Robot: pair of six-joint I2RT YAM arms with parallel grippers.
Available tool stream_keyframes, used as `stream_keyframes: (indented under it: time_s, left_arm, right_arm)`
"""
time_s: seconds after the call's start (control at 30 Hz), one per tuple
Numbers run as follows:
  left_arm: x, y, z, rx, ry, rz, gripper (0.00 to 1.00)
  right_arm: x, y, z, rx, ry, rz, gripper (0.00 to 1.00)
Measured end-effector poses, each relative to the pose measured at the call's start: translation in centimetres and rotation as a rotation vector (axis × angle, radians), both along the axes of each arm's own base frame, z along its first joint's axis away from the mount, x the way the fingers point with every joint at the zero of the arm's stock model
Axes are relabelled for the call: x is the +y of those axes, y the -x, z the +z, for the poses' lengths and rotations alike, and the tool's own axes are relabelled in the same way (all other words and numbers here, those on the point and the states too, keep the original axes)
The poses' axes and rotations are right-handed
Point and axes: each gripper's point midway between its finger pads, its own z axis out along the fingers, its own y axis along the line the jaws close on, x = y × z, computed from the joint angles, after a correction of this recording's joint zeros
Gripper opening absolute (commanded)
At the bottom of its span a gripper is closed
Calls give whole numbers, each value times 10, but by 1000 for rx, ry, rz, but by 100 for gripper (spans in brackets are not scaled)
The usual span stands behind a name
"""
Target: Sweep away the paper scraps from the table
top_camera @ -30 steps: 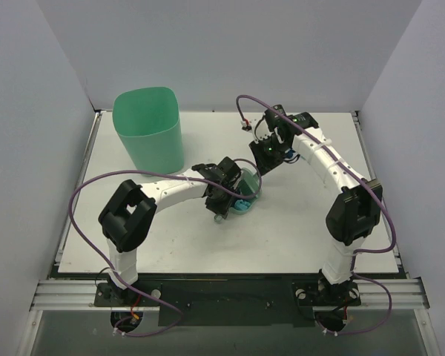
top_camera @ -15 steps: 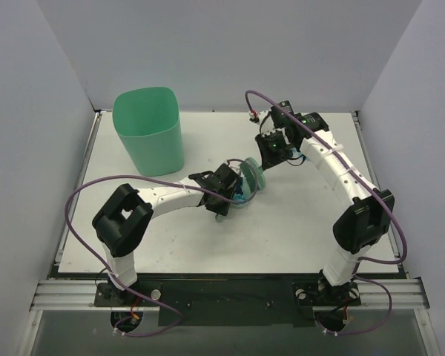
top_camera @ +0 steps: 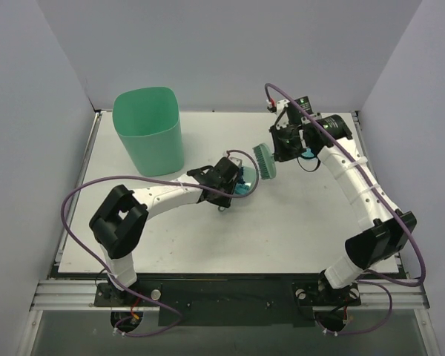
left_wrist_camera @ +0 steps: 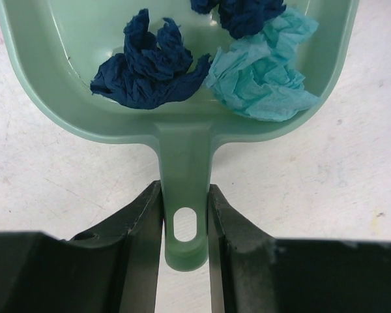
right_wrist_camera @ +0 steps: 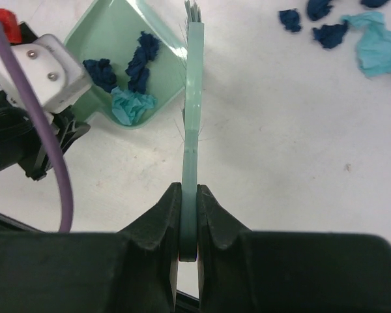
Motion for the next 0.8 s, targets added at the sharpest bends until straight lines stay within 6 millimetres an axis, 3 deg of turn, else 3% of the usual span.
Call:
stream_keyframes:
  time_s: [0.23, 0.37, 0.53, 0.7, 0.8]
  left_arm:
    - [-13, -20, 39, -24, 66, 11, 0]
    - [-14, -32, 63, -20, 118, 32, 0]
    - [-4, -46, 96, -2, 196, 80, 0]
    - [5, -66, 151, -27, 323, 113, 0]
    - [9, -79, 188, -59, 408, 124, 0]
  right_arm:
    - [-42, -4, 41, -139, -2, -256, 0]
    - [-58, -6, 54, -201, -26, -374, 0]
    - [-65, 1, 31, -177, -33, -448, 0]
    - [-65, 7, -8, -103, -18, -479, 0]
    - [-63, 9, -19, -80, -24, -490, 0]
